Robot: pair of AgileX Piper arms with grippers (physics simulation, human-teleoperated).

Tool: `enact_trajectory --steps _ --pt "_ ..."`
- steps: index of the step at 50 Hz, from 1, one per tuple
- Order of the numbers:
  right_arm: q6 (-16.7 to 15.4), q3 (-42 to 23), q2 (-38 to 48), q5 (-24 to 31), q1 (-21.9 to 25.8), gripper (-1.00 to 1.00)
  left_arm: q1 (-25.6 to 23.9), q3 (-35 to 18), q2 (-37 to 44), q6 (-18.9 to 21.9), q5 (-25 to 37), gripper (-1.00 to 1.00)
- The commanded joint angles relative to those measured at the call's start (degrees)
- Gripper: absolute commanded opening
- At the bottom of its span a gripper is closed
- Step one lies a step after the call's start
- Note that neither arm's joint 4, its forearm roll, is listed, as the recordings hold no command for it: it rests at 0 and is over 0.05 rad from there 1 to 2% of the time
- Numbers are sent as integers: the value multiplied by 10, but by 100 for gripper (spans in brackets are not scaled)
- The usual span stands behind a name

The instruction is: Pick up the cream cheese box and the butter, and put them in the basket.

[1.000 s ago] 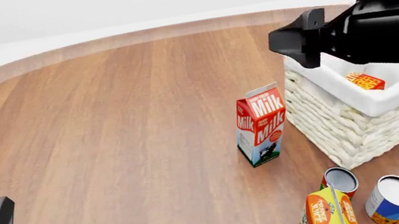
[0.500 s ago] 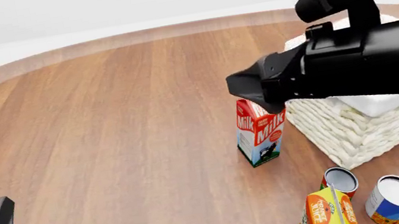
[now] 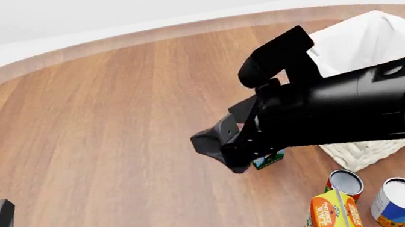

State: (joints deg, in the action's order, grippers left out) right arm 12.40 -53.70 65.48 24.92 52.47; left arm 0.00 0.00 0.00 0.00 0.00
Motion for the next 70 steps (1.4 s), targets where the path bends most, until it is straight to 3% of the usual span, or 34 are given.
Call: enact_trajectory --steps 1,11,33,58,70 --pt "5 14 19 -10 24 100 0 0 0 0 0 100" --pt "7 18 34 -13 40 100 0 0 0 0 0 100" --pt "43 72 84 -68 71 100 0 0 0 0 0 100" --pt "51 104 94 -89 67 100 0 0 0 0 0 100" --pt "60 130 131 -133 69 100 0 0 0 0 0 100"
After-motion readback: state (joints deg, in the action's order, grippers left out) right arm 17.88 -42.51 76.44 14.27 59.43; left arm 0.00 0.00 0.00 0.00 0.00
